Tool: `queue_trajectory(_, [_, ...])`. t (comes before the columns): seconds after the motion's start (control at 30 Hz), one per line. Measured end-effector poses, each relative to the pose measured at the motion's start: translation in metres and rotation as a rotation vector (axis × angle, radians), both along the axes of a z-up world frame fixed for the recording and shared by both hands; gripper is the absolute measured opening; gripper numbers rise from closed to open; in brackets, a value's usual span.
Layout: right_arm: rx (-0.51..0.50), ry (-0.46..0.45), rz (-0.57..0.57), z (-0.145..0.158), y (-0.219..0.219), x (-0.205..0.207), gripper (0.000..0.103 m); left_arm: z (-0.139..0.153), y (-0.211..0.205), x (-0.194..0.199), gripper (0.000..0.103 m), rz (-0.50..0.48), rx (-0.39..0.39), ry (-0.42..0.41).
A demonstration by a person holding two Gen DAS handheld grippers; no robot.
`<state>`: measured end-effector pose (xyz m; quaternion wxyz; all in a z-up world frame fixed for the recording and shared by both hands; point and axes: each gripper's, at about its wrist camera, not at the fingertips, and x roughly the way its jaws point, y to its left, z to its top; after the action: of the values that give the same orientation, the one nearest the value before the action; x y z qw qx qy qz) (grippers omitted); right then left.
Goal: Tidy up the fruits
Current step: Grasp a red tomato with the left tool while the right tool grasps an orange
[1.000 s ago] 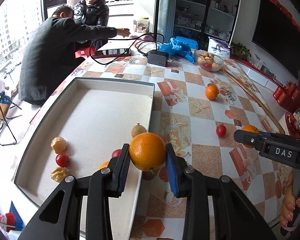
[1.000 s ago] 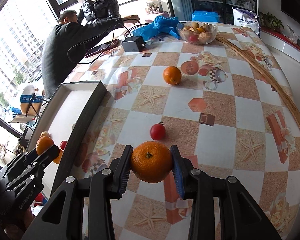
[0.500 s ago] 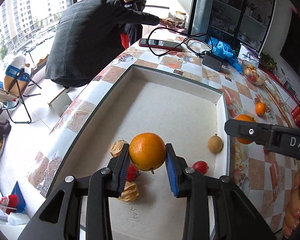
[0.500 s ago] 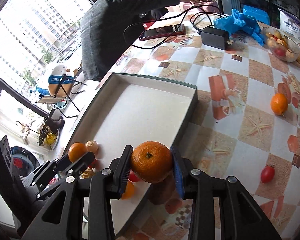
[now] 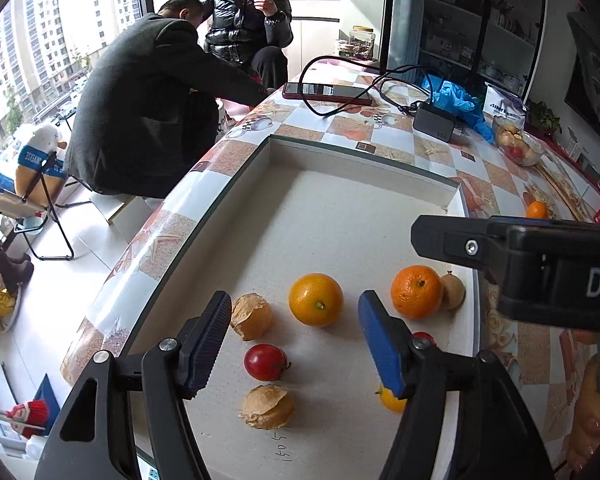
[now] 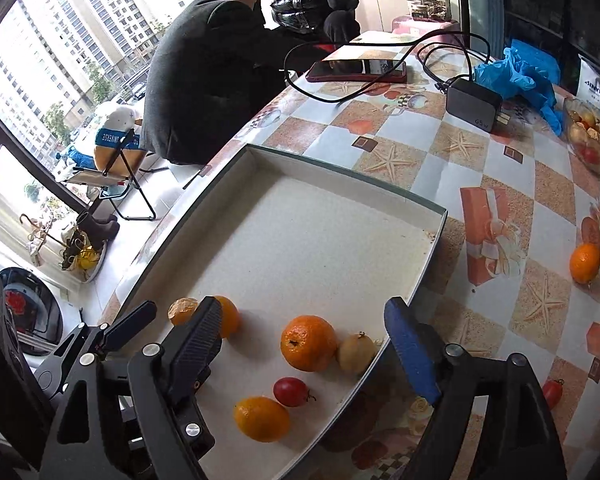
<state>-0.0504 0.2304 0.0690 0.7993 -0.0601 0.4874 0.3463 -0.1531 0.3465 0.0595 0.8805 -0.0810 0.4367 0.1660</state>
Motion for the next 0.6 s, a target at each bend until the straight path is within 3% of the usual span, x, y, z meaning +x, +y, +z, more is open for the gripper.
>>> queue_trajectory(0.23, [-0.137, -0.186, -0.209, 0.01, -0.083, 0.046, 0.085, 0.019, -0.037, 0.004, 0.076, -0.086, -0.026, -0.048])
queue_trajectory(0.4, [-0.179, -0.128, -0.387, -0.016, -0.15, 0.101, 0.085, 0.02, -0.082, 0.018, 0.077, -0.198, -0.076, -0.03])
queue_trajectory(0.6, [-0.191, -0.097, -0.392, -0.048, -0.162, 0.127, 0.085, 0.01, -0.127, 0.035, 0.078, -0.268, -0.087, 0.007])
